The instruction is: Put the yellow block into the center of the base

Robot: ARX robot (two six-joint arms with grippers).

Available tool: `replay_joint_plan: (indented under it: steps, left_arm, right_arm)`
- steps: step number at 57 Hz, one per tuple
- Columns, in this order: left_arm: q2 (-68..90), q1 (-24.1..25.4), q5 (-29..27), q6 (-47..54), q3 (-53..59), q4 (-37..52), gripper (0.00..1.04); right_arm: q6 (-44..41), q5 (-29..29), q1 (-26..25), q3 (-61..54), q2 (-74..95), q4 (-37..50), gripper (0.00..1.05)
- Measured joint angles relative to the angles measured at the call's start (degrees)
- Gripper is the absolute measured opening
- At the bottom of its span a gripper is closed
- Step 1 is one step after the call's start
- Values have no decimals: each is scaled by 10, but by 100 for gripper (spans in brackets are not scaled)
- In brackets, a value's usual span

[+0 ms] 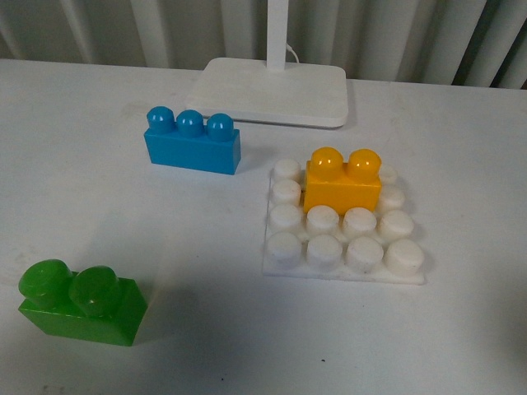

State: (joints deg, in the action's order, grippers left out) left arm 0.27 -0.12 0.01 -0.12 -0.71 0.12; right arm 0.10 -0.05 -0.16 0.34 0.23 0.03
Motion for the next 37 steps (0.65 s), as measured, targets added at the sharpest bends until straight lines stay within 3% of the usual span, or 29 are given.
replay_joint_plan:
  steps: [5, 37]
  left_arm:
    - [0, 0, 0, 0, 0, 0, 100]
    - [0, 0, 0, 0, 0, 0, 98]
  right_arm:
    - [0, 0, 0, 0, 0, 0, 96]
    - [0, 0, 0, 0, 0, 0, 96]
